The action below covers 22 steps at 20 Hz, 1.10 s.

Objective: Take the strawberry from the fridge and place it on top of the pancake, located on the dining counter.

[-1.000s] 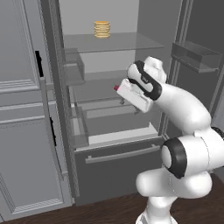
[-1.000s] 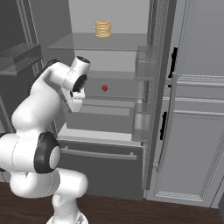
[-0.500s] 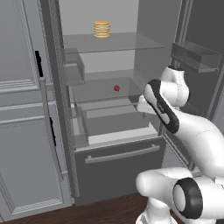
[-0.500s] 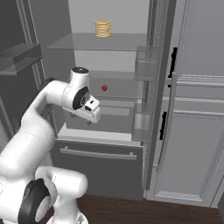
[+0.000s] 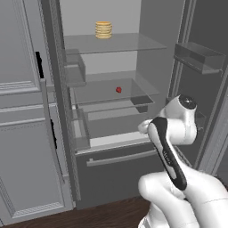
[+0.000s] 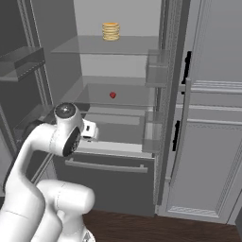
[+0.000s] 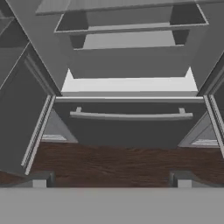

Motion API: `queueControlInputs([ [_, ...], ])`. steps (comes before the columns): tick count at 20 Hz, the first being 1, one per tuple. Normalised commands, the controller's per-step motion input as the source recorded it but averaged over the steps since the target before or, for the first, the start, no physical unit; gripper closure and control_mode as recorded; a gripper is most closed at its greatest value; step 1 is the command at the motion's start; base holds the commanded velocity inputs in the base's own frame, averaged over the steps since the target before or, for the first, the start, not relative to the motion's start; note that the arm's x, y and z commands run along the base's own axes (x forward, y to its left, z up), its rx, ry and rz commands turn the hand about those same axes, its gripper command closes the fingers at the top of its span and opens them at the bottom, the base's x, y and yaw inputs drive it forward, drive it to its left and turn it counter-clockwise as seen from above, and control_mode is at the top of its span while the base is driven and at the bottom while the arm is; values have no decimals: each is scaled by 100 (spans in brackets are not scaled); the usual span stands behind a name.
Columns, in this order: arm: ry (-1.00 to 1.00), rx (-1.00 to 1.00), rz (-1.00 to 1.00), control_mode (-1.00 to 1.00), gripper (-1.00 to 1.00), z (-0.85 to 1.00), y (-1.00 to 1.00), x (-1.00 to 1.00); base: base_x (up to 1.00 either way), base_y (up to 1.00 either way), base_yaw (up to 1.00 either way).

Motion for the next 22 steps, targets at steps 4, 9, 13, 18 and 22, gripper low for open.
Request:
queueControlInputs([
  [4,28,-25,-15,-100,-100,7,2,0,0,0,0],
  [9,11,-4,-8,-100,-100,2,-1,-18,0,0,0],
  [13,-1,8,0,-100,-100,0,1,-63,0,0,0],
  [18,-3,7,0,-100,-100,-1,-2,-48,0,0,0],
  [22,-2,-6,0,-100,-100,0,0,-8,0,0,0],
])
